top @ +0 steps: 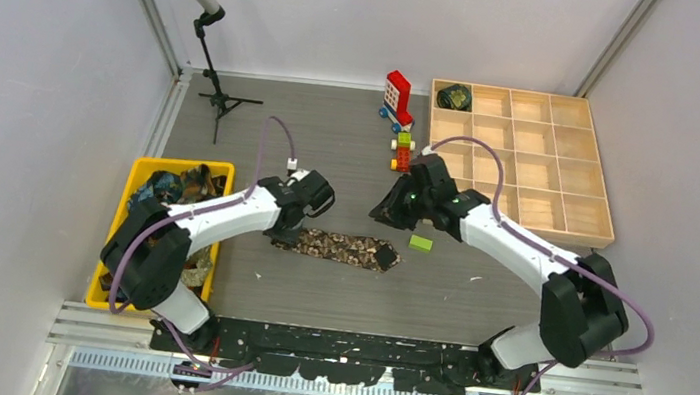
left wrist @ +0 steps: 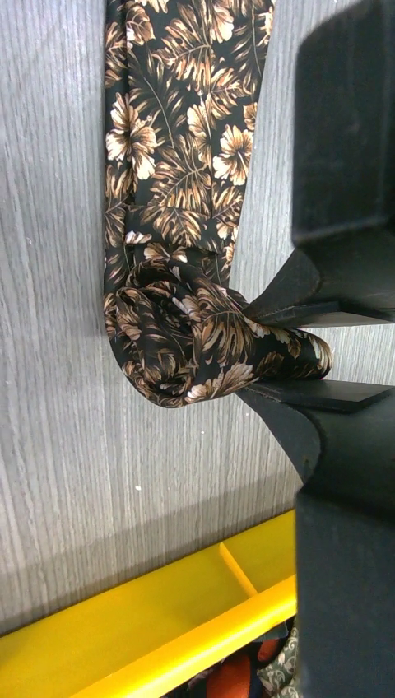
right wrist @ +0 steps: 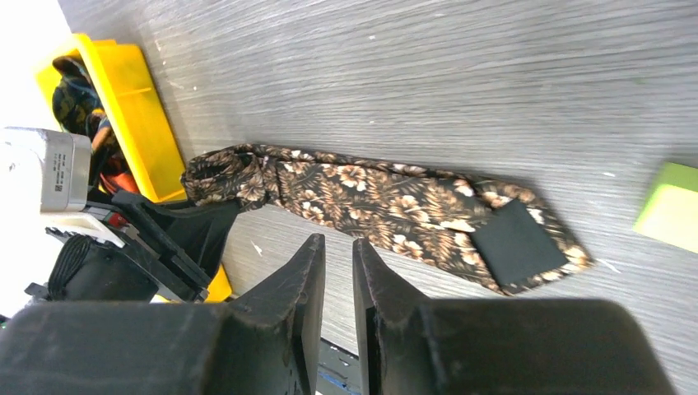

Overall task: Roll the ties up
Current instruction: Roll the tie at the center of the board.

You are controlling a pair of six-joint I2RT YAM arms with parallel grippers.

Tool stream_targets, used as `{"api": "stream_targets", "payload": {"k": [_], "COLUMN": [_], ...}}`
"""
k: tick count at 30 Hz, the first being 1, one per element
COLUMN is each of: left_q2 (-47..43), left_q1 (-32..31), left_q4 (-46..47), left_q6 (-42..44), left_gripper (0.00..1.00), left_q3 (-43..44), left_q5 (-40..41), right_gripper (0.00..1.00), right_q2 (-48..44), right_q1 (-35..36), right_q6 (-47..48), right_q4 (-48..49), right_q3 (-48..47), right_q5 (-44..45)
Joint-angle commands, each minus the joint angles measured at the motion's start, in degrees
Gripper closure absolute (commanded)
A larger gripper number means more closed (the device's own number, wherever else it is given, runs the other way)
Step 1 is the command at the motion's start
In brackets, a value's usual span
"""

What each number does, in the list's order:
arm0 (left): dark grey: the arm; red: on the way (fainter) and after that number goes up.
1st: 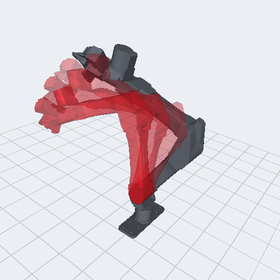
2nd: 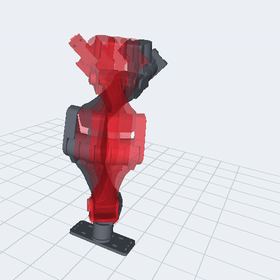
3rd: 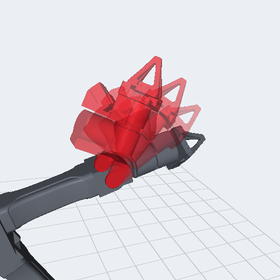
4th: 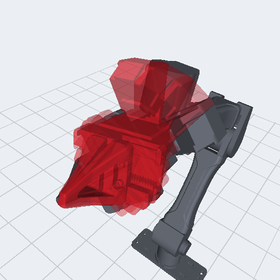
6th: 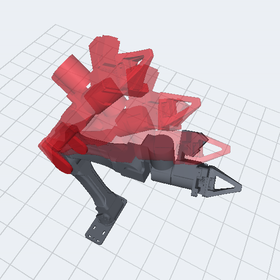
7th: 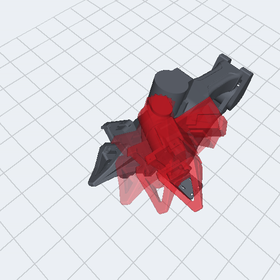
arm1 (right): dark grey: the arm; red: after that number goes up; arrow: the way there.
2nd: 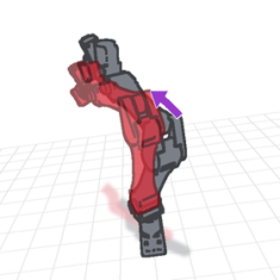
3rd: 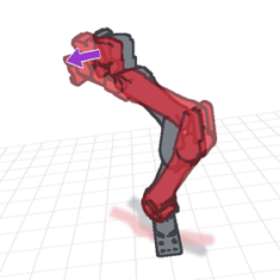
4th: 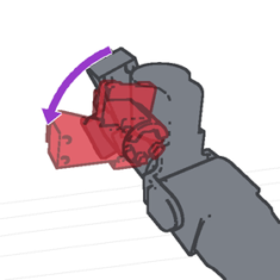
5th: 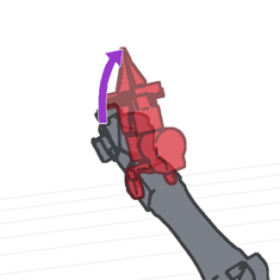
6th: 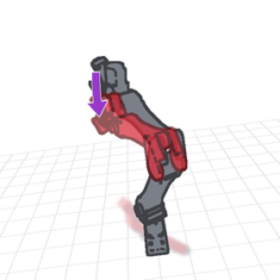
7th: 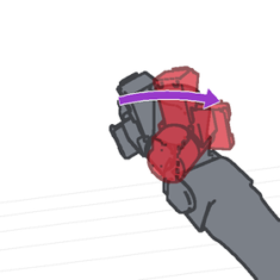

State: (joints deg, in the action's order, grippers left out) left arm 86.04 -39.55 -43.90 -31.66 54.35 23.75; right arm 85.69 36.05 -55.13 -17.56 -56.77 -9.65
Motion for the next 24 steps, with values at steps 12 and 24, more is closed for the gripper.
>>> {"api": "stream_targets", "payload": {"k": [12,24], "left_q2": [16.01,27.39], "left_q1": [-11.10,-15.61], "left_q4": [-14.17,-17.81], "left_q6": [-8.05,-8.71], "left_gripper": [0.82,0.81], "left_q3": [13.37,22.07], "left_q5": [18.31,14.59], "right_gripper": [0.75,0.75], "right_q2": [-13.62,-15.81], "right_q1": [-6.52,-6.96], "right_q6": [1.81,1.67], "right_q4": [-8.20,-9.38], "right_q3": [3.61,3.20], "right_q5": [6.02,6.44]}}
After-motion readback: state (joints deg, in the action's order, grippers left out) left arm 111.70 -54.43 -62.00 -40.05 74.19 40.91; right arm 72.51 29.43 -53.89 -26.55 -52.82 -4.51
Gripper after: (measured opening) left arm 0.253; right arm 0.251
